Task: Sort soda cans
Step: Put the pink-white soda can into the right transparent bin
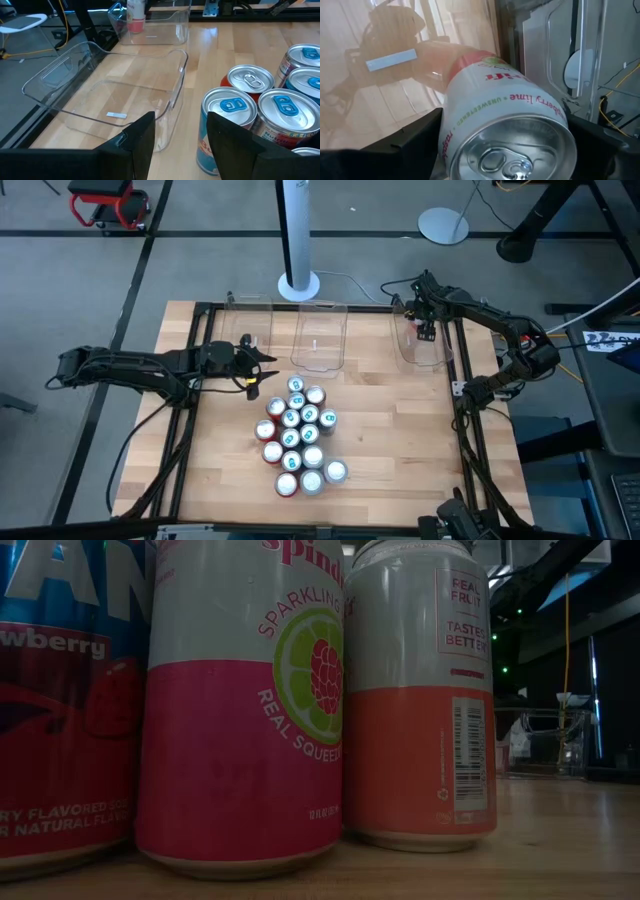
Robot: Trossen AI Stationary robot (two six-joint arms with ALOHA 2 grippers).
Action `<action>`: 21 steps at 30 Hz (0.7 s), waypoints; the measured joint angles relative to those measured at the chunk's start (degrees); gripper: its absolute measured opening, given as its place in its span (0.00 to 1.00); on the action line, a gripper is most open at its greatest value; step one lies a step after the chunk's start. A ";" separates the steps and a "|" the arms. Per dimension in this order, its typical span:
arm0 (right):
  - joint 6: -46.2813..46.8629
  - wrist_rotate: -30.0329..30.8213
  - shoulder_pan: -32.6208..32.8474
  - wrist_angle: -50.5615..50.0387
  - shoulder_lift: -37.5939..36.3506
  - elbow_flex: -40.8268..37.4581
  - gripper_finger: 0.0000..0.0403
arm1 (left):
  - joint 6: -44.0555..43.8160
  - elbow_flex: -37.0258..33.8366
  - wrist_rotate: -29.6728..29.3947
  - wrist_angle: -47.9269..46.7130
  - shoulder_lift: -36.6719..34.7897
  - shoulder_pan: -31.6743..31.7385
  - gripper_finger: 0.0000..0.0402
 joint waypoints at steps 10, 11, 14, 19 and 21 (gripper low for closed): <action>0.00 -0.20 -0.04 -0.58 0.24 1.24 0.85 | -0.13 0.00 0.00 0.00 0.00 -0.01 0.42; 0.00 -0.37 -0.04 -1.07 0.31 1.61 0.85 | -0.14 0.00 -0.01 0.00 0.01 0.00 0.42; 0.08 -0.57 -0.07 -2.84 0.36 2.71 0.85 | -0.16 0.00 0.00 -0.02 0.02 0.00 0.42; -0.13 -0.44 -0.04 -3.12 0.34 2.99 0.85 | -0.37 0.00 0.00 -0.33 0.02 0.00 0.42; -1.25 -0.14 -0.04 -3.11 0.34 2.99 0.85 | -0.39 0.00 0.00 -0.43 0.02 0.00 0.42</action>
